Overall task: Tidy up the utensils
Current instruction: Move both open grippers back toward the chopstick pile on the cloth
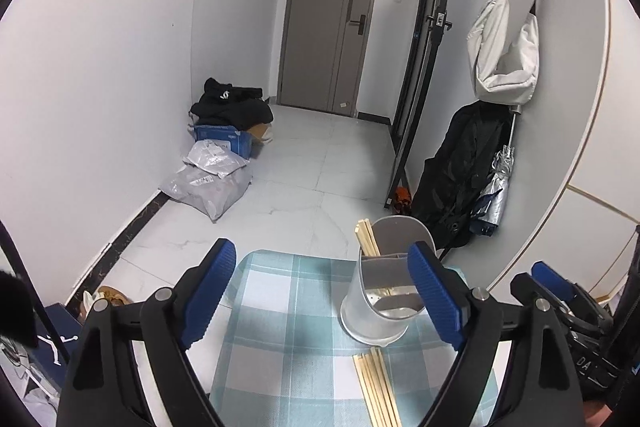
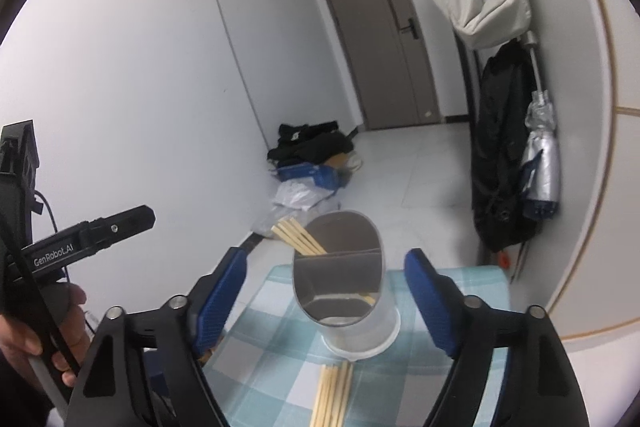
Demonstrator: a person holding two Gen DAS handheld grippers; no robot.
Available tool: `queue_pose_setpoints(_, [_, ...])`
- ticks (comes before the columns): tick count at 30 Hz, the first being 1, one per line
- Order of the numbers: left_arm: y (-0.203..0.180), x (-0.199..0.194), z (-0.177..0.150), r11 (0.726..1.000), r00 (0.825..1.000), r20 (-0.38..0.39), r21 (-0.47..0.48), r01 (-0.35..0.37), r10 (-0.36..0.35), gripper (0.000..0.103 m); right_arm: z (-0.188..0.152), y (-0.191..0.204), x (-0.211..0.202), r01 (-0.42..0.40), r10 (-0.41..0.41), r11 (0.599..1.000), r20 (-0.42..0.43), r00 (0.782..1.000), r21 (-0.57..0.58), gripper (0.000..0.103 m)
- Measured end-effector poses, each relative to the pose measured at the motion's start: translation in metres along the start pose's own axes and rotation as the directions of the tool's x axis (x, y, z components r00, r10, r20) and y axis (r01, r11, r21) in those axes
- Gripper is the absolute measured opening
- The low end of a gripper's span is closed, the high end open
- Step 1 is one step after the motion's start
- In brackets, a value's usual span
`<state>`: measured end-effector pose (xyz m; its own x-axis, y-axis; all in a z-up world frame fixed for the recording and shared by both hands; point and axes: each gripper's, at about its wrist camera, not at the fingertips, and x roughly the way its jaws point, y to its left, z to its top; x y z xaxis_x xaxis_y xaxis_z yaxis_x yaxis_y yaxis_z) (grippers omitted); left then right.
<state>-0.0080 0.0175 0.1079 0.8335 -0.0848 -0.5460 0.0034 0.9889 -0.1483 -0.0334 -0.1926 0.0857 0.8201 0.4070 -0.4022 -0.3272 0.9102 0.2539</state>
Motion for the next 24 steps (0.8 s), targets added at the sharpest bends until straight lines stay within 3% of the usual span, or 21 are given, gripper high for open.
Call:
queue_pose_setpoints(5, [-0.005,-0.007,-0.012,1.0,1.0,0.021,0.015,0.001,-0.002,0.086,-0.014,0.005,-0.014,0.039,-0.039,0.999,0.024,0.999,-0.016,0.091])
queue_pose_setpoints(12, [-0.013,-0.012,-0.034,0.999,0.998,0.055,0.047,-0.007,0.005,0.086,-0.04,0.003,-0.019,0.064,-0.064,0.998,0.017,0.998,0.0,0.091])
queue_pose_setpoints(24, [-0.018,0.009,-0.062,0.999,0.999,0.028,0.029,-0.02,0.019,0.087,-0.066,-0.01,-0.017,0.113,-0.112,0.994,-0.043,0.993,0.012,0.091])
